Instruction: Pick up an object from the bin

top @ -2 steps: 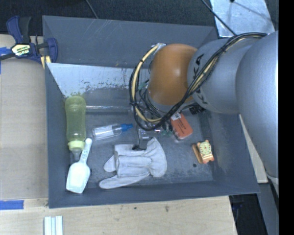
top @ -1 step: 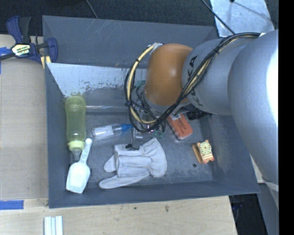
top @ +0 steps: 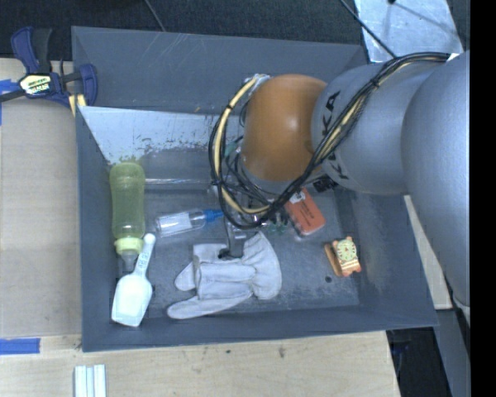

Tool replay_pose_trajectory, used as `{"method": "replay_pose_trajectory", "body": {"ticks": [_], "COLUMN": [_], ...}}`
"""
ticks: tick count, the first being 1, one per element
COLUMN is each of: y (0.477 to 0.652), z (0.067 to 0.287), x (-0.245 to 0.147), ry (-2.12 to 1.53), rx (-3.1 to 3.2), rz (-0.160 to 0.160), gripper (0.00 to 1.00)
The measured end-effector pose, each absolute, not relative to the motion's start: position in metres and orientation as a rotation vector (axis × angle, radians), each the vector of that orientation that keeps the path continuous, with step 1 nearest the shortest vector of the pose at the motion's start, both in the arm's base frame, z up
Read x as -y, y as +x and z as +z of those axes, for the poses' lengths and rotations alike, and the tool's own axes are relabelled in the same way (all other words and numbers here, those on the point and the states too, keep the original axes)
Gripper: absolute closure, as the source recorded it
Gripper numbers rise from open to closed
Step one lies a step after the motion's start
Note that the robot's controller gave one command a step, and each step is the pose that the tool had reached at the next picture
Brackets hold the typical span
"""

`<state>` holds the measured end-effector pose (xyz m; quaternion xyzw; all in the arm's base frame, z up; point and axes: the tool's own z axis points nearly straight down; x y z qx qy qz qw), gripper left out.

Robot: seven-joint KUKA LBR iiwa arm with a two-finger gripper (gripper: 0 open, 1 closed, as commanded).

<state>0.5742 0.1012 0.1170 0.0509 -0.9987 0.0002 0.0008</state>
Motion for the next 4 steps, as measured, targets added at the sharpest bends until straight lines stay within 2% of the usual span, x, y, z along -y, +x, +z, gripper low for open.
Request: {"method": "replay_pose_trajectory", "body": {"ticks": [1,2,3,4], "y": [0.566,0.575,0.575,0.575], "z": [0.124,0.114,0.088,0.088], "x": [-0.102,-0.117,-0.145,-0.145], "ry": [-0.104,0.058,-0.228,-0.227], "rx": [3.138,3.147,3.136,3.136], "rz": [0.000,0.000,0.000,0.000], "gripper": [0.00,0.00,1.00,1.00]}}
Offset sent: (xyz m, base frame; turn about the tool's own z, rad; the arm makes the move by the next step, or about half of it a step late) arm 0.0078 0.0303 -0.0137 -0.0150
